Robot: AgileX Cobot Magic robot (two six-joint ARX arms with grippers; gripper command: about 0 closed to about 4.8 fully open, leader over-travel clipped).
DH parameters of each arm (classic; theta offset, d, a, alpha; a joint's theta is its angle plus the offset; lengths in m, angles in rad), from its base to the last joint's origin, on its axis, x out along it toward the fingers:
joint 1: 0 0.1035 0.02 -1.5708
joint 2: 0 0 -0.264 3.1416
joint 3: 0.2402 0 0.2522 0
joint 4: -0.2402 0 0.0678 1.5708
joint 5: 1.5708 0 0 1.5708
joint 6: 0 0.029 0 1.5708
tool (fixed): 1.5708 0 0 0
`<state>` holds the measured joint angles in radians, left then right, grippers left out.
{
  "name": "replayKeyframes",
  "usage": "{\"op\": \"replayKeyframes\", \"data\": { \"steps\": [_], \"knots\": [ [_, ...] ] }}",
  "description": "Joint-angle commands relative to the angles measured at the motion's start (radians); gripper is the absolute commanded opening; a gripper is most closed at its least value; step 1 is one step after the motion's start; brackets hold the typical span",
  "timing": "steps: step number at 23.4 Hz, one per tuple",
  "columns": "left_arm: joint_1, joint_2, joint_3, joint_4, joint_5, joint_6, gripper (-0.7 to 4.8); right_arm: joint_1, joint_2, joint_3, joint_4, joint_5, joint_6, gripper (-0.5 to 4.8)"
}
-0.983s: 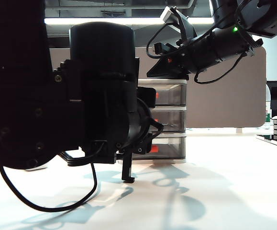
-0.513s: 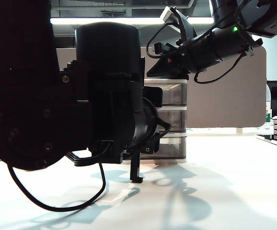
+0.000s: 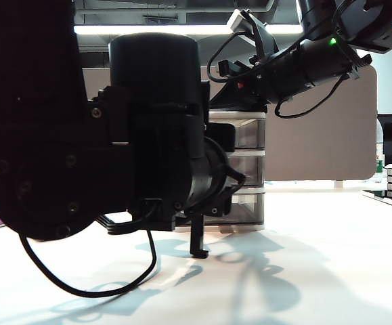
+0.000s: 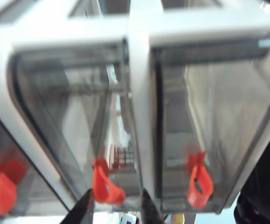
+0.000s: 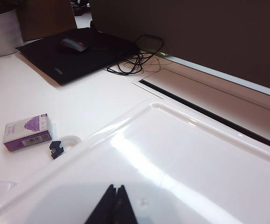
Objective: Open the second layer of the drawer on the table, pick up the earphone case on the table and put it in, and finally close the drawer.
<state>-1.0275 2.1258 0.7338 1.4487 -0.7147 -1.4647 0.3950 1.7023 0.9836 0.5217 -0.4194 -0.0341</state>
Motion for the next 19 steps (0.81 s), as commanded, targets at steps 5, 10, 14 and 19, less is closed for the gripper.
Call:
{"op": "replayKeyframes", "data": {
  "steps": [5, 10, 14, 19],
  "knots": [
    [-0.006, 0.013, -0.007, -0.058, 0.035, -0.005, 1.21, 0.002, 0.003, 0.004, -0.016, -0.002, 0.008, -0.05],
    [-0.005, 0.013, -0.007, -0.063, 0.007, 0.014, 1.20, 0.002, 0.003, 0.004, -0.016, -0.002, 0.007, -0.05],
    [-0.004, 0.013, -0.006, -0.064, -0.014, 0.018, 0.30, 0.002, 0.003, 0.004, -0.016, -0.001, 0.008, -0.05],
    [-0.004, 0.013, -0.006, -0.062, -0.052, 0.034, -0.06, 0.002, 0.003, 0.004, -0.016, 0.001, 0.007, -0.05]
  ]
}}
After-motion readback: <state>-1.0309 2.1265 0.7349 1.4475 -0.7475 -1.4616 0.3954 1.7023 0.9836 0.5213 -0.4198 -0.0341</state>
